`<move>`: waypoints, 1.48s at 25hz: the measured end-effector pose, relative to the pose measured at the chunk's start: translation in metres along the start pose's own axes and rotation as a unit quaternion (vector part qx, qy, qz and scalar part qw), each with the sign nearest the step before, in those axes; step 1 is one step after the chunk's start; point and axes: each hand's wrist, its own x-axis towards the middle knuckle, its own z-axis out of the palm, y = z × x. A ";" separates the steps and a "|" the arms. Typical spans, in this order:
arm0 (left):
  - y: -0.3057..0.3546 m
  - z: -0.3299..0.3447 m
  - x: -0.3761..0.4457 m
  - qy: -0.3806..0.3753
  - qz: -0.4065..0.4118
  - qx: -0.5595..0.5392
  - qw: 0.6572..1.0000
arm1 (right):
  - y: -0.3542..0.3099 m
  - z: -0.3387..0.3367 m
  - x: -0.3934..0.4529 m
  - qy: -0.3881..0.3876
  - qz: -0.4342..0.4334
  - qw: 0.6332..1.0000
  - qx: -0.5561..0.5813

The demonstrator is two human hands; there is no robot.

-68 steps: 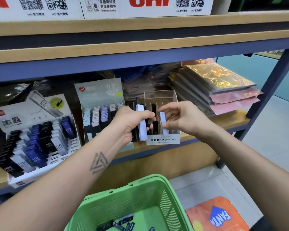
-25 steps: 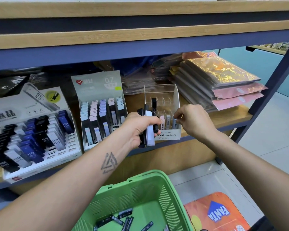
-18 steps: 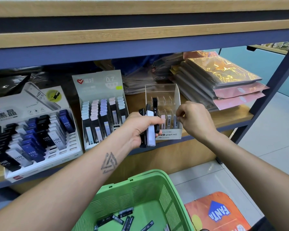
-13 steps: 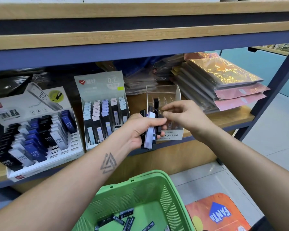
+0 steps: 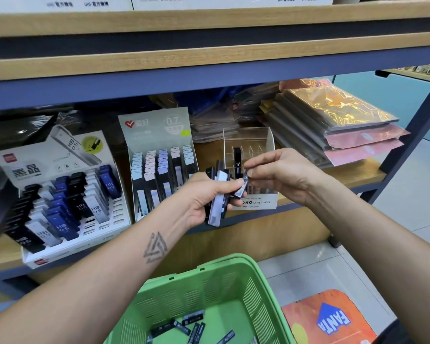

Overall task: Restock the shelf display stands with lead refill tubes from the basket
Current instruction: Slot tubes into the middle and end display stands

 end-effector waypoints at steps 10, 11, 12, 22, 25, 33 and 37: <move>0.002 -0.011 0.002 0.020 -0.001 -0.043 0.999 | 0.009 -0.003 0.002 -0.025 -0.199 0.946 -0.255; 0.003 -0.012 0.002 0.019 -0.005 -0.054 0.998 | 0.011 -0.001 0.002 -0.027 -0.279 0.886 -0.369; 0.003 -0.012 0.002 0.018 -0.011 -0.066 0.998 | 0.014 0.002 0.005 -0.027 -0.354 0.816 -0.456; 0.005 -0.011 0.003 0.073 0.004 -0.040 0.997 | 0.001 0.003 -0.004 -0.052 -0.090 0.990 -0.095; 0.006 -0.009 0.000 0.068 0.008 -0.013 0.998 | 0.000 0.005 -0.004 -0.039 -0.079 0.993 -0.075; 0.004 -0.009 -0.003 0.064 0.025 0.008 0.998 | -0.011 0.002 -0.005 -0.013 -0.140 0.979 -0.145; 0.003 -0.013 -0.003 0.087 0.001 0.028 0.996 | -0.027 -0.002 -0.002 0.057 -0.184 0.951 -0.241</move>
